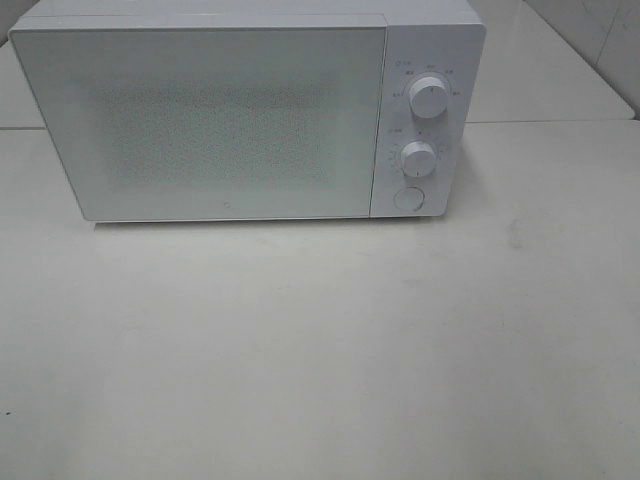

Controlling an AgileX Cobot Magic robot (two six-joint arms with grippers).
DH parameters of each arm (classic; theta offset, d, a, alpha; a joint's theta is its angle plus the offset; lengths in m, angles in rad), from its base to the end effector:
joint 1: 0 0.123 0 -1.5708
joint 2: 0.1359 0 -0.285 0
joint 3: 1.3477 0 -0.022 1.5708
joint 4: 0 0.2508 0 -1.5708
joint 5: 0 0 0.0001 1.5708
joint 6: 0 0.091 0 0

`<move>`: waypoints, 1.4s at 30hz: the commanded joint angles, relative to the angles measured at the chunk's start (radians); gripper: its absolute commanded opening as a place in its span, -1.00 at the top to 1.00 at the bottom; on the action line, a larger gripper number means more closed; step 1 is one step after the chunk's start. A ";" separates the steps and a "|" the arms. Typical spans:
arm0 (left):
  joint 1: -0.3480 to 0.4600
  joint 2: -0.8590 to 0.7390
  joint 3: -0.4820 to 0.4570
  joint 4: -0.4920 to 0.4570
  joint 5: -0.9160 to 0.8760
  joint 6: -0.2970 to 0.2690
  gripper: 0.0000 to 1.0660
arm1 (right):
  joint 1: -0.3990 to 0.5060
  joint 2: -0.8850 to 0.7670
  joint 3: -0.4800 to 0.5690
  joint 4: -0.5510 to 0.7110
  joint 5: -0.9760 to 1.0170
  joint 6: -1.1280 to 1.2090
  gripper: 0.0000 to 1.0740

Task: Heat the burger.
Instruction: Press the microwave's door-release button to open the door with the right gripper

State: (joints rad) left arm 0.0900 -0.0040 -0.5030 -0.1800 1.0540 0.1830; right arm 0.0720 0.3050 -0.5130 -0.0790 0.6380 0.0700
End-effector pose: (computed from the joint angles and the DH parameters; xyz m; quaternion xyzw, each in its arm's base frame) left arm -0.0049 -0.0147 0.2797 0.0428 0.8451 -0.0175 0.5326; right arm 0.0616 0.0001 0.3081 -0.0132 0.8167 0.0034 0.5769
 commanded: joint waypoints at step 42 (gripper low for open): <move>0.004 -0.021 0.002 -0.001 -0.011 -0.003 -0.84 | 0.002 0.899 0.034 -0.010 -0.982 0.018 -0.40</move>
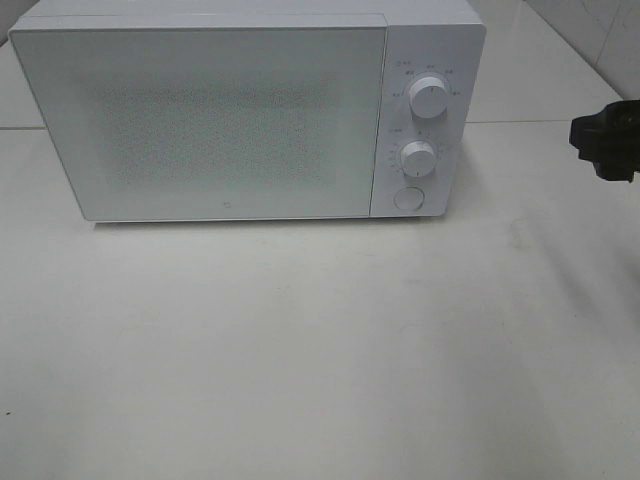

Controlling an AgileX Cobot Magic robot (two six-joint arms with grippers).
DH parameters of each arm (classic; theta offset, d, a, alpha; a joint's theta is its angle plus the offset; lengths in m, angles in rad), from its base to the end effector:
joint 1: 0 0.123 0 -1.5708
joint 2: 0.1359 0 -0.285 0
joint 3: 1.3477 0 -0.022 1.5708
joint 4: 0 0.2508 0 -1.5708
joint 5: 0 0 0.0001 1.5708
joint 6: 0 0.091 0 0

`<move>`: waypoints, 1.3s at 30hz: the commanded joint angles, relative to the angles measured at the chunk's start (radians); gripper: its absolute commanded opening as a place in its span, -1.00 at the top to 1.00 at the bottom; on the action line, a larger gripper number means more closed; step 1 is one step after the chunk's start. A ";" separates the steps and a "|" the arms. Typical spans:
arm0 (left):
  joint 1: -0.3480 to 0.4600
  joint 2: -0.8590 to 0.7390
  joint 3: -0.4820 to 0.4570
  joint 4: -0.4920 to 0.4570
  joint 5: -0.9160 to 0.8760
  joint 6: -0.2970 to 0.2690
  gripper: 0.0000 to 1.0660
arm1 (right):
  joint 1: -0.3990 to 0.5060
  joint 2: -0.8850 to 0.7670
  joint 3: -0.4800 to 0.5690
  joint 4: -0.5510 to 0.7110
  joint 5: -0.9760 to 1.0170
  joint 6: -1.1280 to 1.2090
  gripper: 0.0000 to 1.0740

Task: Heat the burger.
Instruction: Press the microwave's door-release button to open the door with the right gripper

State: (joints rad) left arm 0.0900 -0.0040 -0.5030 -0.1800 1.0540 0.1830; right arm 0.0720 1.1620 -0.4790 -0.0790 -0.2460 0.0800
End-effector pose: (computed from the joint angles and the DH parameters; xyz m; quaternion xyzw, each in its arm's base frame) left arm -0.0049 -0.0147 0.2797 0.0428 0.8451 -0.0175 0.5326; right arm 0.2278 0.0182 0.2436 -0.0336 0.8189 0.0295 0.5722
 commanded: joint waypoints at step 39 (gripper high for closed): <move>0.004 -0.021 0.002 -0.001 -0.011 -0.003 -0.84 | 0.541 0.548 0.197 0.700 -0.966 -0.257 -0.40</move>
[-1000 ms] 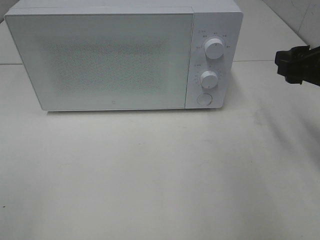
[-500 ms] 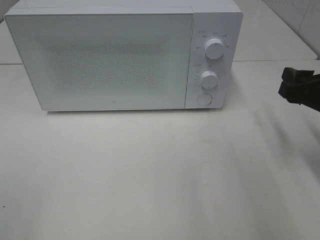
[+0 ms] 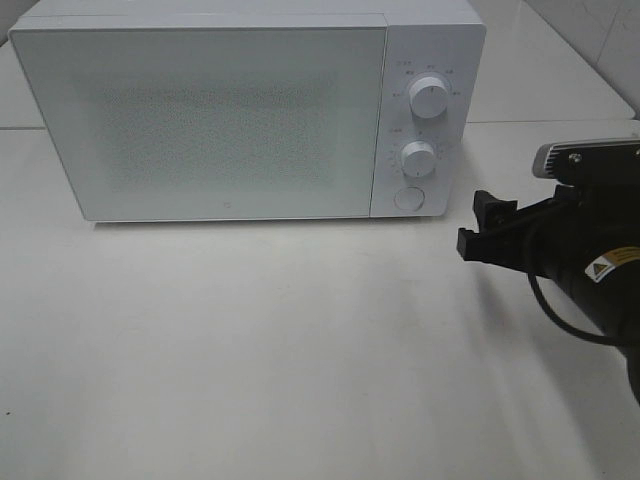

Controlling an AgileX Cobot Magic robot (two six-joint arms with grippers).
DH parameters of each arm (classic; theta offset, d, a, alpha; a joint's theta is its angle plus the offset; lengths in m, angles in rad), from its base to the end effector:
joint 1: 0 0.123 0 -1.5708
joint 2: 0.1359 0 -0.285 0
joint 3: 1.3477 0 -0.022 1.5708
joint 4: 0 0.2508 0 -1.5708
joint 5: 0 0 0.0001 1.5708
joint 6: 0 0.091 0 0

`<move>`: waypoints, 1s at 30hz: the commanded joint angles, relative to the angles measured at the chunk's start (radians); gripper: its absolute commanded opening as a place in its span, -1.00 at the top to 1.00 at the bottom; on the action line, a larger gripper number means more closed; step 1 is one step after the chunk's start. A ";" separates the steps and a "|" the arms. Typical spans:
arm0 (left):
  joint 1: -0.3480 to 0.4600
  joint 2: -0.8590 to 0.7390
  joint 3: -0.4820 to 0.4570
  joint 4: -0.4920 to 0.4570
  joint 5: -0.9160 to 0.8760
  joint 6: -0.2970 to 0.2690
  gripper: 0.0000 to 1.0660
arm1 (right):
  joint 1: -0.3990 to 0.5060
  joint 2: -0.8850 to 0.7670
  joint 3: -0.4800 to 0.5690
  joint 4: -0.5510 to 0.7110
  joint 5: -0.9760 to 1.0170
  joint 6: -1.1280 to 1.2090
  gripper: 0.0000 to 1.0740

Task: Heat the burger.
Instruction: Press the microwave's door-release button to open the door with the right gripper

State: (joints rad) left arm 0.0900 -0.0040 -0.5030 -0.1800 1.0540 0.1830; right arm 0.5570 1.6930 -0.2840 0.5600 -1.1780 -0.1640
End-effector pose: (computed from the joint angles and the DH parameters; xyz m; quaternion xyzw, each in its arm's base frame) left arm -0.0049 -0.0147 0.2797 0.0428 0.8451 -0.0175 0.5326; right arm 0.2218 0.0855 0.1446 -0.0251 0.7671 0.0014 0.6411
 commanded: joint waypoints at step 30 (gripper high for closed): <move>0.004 -0.021 0.002 -0.001 -0.011 -0.003 -0.84 | 0.261 0.081 -0.046 0.239 -0.043 0.213 -0.37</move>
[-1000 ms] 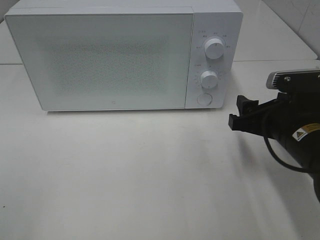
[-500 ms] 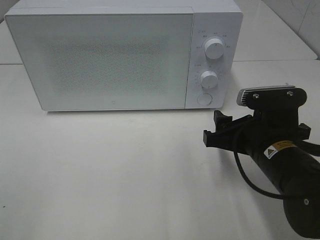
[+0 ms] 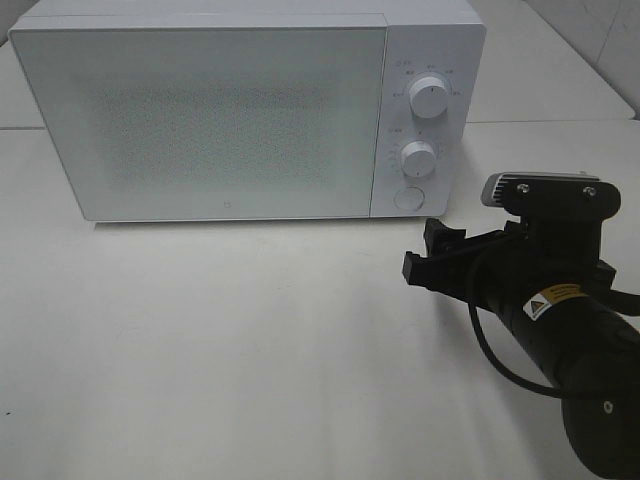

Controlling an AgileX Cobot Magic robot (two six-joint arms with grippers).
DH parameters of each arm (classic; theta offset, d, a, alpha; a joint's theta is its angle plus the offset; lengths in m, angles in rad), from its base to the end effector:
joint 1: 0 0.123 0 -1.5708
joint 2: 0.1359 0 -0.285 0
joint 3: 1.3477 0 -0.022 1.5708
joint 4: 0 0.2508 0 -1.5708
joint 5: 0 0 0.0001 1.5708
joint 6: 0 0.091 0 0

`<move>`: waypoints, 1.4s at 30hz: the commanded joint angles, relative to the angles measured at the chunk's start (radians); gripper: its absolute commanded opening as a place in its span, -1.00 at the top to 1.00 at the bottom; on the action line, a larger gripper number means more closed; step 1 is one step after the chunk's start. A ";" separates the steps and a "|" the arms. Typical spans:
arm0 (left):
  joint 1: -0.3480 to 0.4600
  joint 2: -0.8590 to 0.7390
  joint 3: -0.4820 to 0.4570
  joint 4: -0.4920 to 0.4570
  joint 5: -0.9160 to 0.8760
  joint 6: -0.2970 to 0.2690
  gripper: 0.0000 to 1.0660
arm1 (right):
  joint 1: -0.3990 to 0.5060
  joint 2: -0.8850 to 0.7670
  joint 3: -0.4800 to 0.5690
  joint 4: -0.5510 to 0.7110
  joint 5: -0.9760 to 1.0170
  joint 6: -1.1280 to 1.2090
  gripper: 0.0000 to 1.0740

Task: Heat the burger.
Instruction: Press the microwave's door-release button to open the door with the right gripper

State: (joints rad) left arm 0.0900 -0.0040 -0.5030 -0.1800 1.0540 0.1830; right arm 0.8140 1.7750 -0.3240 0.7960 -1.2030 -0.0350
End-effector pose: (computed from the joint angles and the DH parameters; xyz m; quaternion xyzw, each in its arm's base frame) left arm -0.0049 -0.0147 0.2797 0.0428 0.8451 -0.0175 0.5326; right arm 0.2041 0.1278 0.1308 0.0211 0.7800 0.0556 0.6229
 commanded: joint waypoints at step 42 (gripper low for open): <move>0.004 -0.021 0.002 -0.001 -0.011 -0.003 -0.84 | 0.002 0.060 -0.059 0.002 0.060 1.433 1.00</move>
State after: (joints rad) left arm 0.0900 -0.0040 -0.5030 -0.1800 1.0540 0.1830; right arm 0.8140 1.8220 -0.3600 0.8060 -1.1520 1.3910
